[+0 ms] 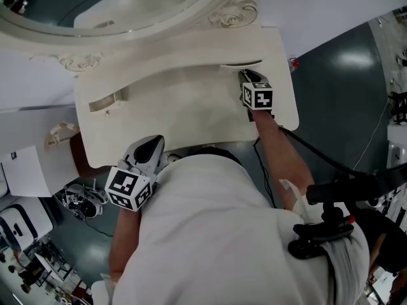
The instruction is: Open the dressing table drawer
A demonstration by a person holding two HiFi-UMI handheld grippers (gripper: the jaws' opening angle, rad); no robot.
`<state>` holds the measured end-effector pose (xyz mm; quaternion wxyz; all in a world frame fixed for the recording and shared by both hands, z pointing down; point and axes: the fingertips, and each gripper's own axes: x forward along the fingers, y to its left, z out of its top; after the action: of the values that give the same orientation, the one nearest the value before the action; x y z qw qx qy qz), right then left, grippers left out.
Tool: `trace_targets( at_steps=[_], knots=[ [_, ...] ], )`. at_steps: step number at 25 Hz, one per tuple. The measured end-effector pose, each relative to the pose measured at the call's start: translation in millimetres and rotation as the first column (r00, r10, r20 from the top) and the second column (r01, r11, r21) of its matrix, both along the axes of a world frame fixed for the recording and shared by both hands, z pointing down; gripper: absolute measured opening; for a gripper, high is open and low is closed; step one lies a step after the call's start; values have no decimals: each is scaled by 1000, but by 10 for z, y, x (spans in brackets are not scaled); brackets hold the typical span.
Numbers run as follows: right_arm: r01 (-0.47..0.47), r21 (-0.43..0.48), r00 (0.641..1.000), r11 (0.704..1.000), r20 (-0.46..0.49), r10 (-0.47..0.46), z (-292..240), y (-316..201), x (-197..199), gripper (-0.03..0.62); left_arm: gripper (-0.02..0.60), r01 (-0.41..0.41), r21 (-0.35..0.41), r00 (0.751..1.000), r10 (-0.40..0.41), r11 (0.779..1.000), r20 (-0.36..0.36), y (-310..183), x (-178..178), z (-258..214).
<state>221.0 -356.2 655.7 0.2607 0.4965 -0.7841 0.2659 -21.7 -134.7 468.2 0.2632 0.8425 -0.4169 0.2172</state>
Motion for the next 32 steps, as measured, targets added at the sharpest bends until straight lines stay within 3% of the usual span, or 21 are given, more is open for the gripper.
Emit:
trace_targets(
  at_steps=[32],
  knots=[
    [5, -22, 1000, 1000, -28, -6, 6, 414, 55, 95, 3, -45, 9, 999, 45, 999, -25, 99, 11, 30]
  ],
)
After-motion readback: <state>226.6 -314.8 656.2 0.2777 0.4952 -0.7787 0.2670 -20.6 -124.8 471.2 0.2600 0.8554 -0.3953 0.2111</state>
